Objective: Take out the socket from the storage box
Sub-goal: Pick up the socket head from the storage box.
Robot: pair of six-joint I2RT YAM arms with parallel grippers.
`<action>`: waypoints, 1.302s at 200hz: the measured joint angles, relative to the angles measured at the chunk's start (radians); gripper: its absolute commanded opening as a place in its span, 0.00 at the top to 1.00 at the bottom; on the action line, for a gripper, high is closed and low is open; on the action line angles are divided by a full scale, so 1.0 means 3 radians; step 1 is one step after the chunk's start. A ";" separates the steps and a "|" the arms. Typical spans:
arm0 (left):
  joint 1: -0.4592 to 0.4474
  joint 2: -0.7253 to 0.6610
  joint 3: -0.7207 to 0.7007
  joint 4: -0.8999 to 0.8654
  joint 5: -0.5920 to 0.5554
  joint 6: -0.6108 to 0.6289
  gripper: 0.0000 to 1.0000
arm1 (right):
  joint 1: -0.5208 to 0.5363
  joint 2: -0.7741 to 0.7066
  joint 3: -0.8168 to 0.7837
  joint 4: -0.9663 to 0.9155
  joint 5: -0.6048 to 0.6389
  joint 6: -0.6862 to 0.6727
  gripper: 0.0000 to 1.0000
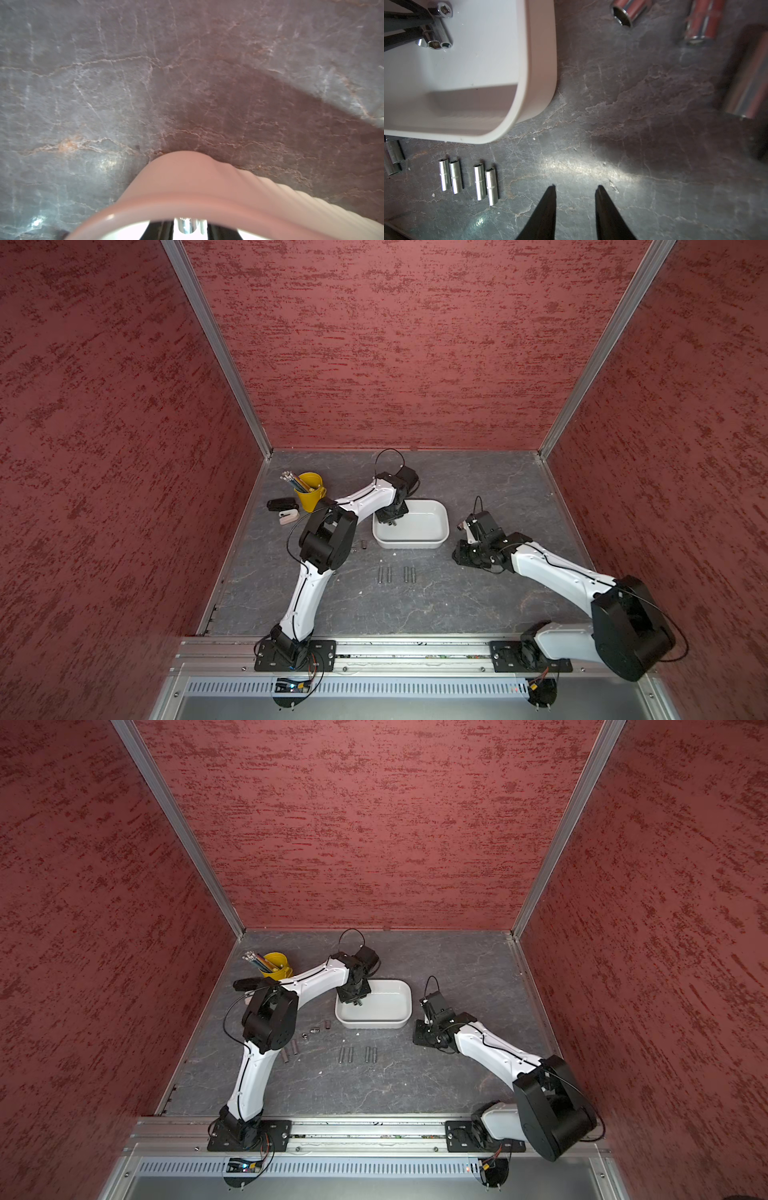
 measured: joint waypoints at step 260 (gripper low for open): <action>0.0025 -0.0253 -0.0314 0.0168 0.0403 0.0603 0.94 | -0.0010 0.0045 0.0000 0.0009 -0.0027 0.0001 0.65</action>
